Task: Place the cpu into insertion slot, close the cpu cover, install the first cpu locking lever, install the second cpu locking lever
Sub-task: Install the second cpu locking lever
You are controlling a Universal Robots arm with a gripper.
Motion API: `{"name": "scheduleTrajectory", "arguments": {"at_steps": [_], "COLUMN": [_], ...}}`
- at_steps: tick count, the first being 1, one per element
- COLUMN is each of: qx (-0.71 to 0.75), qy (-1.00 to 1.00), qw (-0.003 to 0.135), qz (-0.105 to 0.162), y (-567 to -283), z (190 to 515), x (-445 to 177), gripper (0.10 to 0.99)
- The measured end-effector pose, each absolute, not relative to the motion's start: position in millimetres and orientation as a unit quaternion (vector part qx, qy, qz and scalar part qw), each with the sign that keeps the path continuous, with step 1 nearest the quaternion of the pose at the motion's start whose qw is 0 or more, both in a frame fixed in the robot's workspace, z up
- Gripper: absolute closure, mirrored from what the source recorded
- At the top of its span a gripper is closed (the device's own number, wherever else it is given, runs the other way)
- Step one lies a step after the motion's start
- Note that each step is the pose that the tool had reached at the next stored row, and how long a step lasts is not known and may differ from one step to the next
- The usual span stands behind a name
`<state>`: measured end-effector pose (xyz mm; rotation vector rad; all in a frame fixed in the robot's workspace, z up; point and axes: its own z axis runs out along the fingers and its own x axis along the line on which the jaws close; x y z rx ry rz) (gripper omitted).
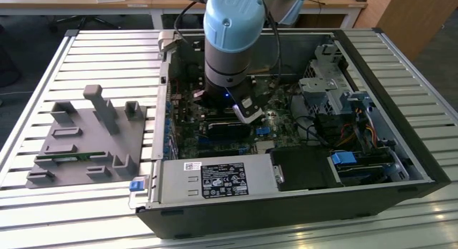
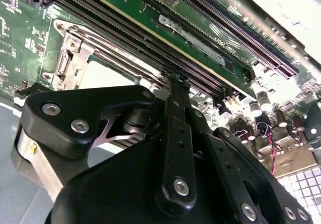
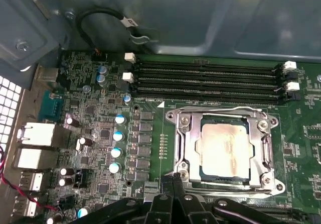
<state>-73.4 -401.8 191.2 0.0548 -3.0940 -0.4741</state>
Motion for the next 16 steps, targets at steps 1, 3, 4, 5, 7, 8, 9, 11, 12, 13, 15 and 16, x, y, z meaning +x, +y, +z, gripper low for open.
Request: {"name": "scheduleTrajectory", "arguments": {"at_steps": [1,3,4,5,7,8,9,11,12,13,15,16], "qx": [0.018,0.018,0.018,0.018,0.018,0.018,0.018,0.018,0.018,0.018,0.018,0.018], "qy": [-0.988,-0.987,-0.987,-0.987,-0.987,-0.987,-0.987,-0.986,-0.987,-0.987,-0.987,-0.987], "qw": [0.005,0.005,0.005,0.005,0.005,0.005,0.005,0.005,0.005,0.005,0.005,0.005], "qz": [-0.153,-0.157,-0.158,-0.159,-0.161,-0.162,-0.162,-0.163,-0.163,-0.162,-0.163,-0.163], "y": [-401.8,-401.6,-401.4,-401.1,-400.8,-400.7,-400.7,-400.5,-400.6,-400.7,-400.6,-400.5], "z": [190.6,189.6,189.1,188.6,187.9,187.9,188.3,191.2,194.2,197.3,203.9,207.0], "x": [-74.0,-75.0,-75.4,-75.8,-76.6,-76.9,-77.3,-77.5,-77.6,-77.6,-77.6,-77.6], "gripper": [0.98,0.98,0.98,0.98,0.98,0.98,0.98,0.98,0.98,0.98,0.98,0.98]}}
